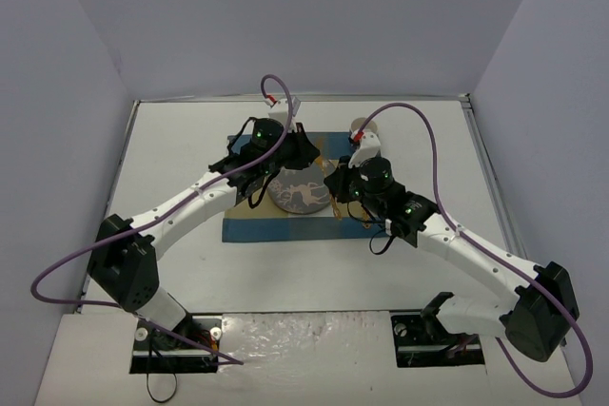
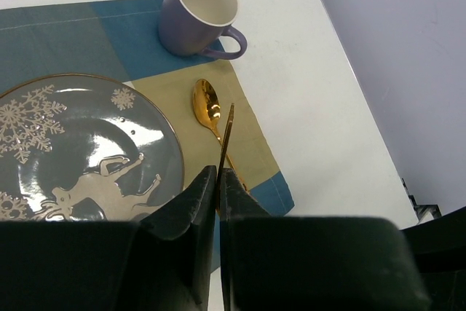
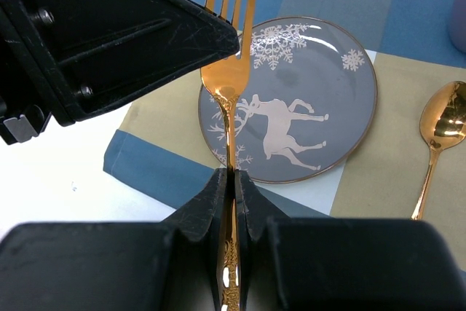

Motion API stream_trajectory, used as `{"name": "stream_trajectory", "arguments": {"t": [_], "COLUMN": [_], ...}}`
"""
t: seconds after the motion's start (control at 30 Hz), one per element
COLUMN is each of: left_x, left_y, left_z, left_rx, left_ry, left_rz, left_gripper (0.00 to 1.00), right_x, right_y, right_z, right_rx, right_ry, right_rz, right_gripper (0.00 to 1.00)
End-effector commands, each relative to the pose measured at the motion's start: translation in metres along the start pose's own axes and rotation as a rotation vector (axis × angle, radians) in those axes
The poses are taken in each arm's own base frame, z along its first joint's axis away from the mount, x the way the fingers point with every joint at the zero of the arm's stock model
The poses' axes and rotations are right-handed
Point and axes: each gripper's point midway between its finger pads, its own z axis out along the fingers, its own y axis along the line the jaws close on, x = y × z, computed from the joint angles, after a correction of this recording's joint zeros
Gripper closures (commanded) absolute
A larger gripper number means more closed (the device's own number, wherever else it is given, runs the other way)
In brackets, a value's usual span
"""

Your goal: Set the dinner table for one person

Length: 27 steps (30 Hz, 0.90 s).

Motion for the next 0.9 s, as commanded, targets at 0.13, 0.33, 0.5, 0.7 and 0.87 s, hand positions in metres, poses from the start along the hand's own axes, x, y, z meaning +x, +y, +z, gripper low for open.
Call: {"name": "stream_trajectory", "arguments": {"t": [0.13,0.33,0.5,0.7,0.87], "left_x": [-0.045,-0.041,-0.036,-0.038,-0.033], "left_y": [-0.035,-0.031,-0.016,0.034,0.089], "left_z": [-0.018,-0.025,-0.034,-0.055,-0.069], "left_rx": [0.132,0.147,0.16,0.147,0.103], "left_ry": [-0.162,-0.17,-0.181,-0.175,-0.133], "left_rz": [0.111,0.212,0.311,0.352,0.353], "left_gripper": [1.0,1.0,1.0,1.0,1.0], "right_x": [-0.013,-0.009,-0.012,-0.015,-0.025], "right_y": [0.011,0.014,0.012,0.003,-0.019], "right_z": [0.005,0.005,-0.004,-0.026,-0.051], "right_rx": [-0.031,-0.047,-0.044,-0.014,0.09], "right_ry": [-0.066,-0.048,-0.051,-0.066,-0.107], "right_rz": [-0.001,-0.005,-0.02,-0.039,-0.054], "right_gripper": [0.83,0.5,0.35,0.18,0.02]}}
